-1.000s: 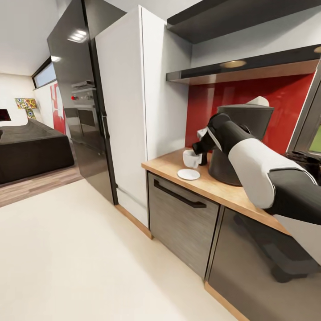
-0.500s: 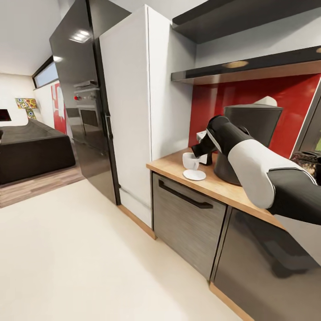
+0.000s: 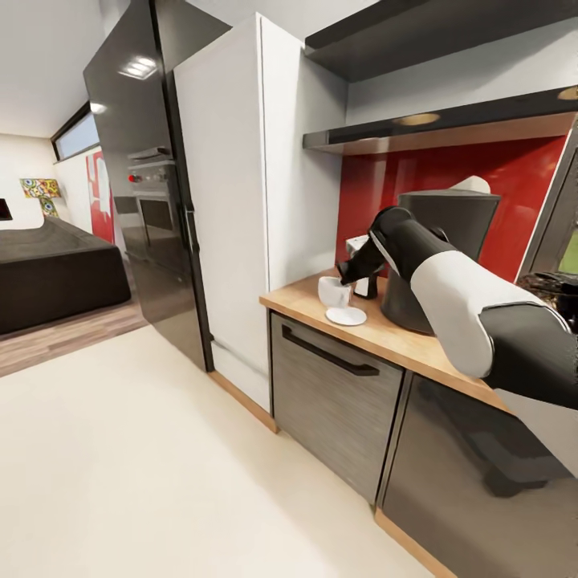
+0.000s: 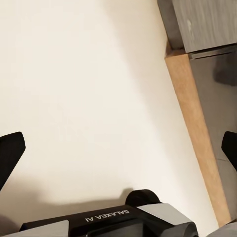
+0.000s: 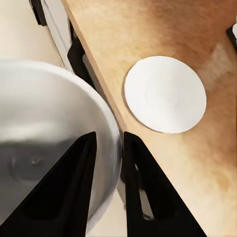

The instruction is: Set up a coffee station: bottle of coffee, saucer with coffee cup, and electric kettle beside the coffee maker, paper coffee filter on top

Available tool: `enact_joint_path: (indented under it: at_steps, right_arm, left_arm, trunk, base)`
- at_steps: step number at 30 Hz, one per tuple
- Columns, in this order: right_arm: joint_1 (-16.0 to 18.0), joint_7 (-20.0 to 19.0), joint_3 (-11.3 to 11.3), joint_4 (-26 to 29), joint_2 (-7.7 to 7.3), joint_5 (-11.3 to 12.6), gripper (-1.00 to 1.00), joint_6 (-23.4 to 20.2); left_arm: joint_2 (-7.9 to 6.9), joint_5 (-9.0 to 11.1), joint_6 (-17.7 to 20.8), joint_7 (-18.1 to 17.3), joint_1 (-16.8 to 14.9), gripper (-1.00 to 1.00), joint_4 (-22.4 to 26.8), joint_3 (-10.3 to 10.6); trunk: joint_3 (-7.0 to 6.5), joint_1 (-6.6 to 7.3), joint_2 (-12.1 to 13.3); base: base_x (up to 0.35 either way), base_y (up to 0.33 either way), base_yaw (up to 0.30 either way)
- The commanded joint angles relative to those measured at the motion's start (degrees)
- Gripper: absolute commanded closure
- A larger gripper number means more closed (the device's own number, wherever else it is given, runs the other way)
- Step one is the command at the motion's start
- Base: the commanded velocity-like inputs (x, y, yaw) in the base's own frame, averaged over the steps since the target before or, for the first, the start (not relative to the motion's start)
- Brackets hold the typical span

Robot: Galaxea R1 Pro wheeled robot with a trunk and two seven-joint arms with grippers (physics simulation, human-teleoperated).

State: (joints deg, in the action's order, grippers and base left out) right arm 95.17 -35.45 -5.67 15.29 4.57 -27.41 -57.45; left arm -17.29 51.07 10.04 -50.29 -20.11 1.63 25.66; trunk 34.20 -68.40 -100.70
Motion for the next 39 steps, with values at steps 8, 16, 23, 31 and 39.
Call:
enact_joint_path:
  at_steps: [8, 16, 23, 31, 39]
  right_arm:
    - [-10.3, -11.2, -3.1, 24.6, -2.74, -0.8, 1.00, -0.2]
    - [-13.4, -19.7, -4.2, 29.5, -6.96, -6.1, 1.00, -0.2]
    - [-13.4, -20.0, -4.2, 29.6, -7.03, -6.8, 1.00, -0.2]
    - [-13.4, -20.0, -4.2, 29.6, -7.03, -6.8, 1.00, -0.2]
    - [-13.5, -20.0, -4.2, 29.5, -7.03, -6.8, 1.00, -0.2]
  left_arm:
    - [-0.03, 0.6, 0.6, -0.2, 0.0, -1.00, 0.0, 0.4]
    - [-0.03, 0.6, 0.6, 0.0, 0.0, -1.00, 0.0, 0.4]
    - [-0.03, 0.6, 0.6, 0.0, 0.0, -1.00, 0.0, 0.4]
    - [-0.03, 0.6, 0.6, 0.0, 0.0, -1.00, 0.0, 0.4]
    - [-0.03, 0.6, 0.6, -0.1, 0.0, -1.00, 0.0, 0.4]
  trunk:
    - [0.04, 0.00, 0.0]
    - [0.04, 0.00, 0.0]
    - [-0.13, 0.00, 0.0]
    - [-0.31, 0.00, 0.0]
    - [-0.57, 0.00, 0.0]
  base:
    - [0.000, 0.000, -0.006]
    - [0.000, 0.000, 0.000]
    - [0.034, 0.086, -0.107]
    - [0.100, 0.185, -0.099]
    - [0.066, 0.130, -0.151]
